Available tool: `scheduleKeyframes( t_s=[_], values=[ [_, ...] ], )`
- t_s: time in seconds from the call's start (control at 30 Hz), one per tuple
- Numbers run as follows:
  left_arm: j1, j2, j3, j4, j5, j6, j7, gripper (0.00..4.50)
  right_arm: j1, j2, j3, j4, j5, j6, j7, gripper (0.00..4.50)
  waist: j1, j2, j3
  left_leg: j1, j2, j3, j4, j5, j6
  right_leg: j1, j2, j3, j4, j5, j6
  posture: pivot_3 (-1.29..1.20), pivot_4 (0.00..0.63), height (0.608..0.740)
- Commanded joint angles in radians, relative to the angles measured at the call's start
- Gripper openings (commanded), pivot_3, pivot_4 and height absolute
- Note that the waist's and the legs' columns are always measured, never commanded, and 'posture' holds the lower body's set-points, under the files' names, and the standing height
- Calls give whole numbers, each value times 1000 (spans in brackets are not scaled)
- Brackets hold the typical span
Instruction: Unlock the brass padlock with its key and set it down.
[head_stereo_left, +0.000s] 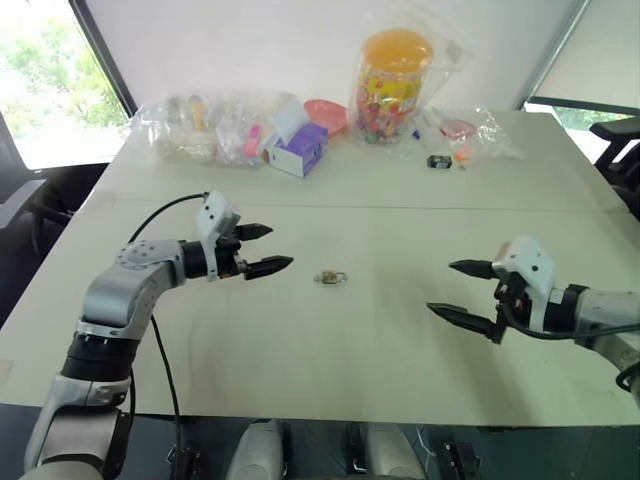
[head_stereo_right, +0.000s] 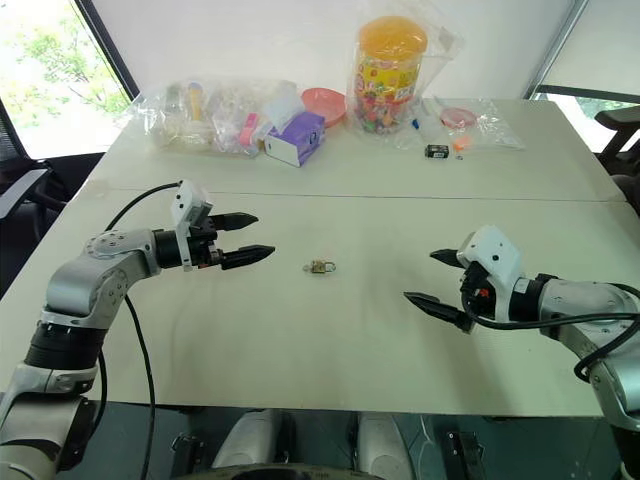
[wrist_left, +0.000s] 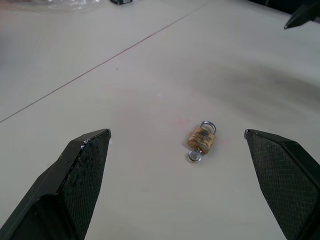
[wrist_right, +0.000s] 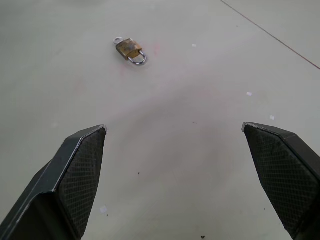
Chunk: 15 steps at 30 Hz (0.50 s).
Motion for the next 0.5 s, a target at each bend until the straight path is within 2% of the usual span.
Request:
scheduleKeyframes(
  t_s=[0.03, 0.5],
  values=[
    [2, 37, 28, -39, -3, -11, -15, 4479, -34, -19, -2, -6, 5, -7, 15, 4500, 0, 0, 0, 0, 0, 0, 0, 0, 0, 0, 0, 0, 0, 0, 0, 0, 150, 740],
    [12, 77, -1, -117, -11, 59, -27, 4479, -73, -41, 47, -3, -18, -7, 36, 4500, 1, 0, 0, 0, 0, 0, 0, 0, 0, 0, 0, 0, 0, 0, 0, 0, 150, 740]
  ],
)
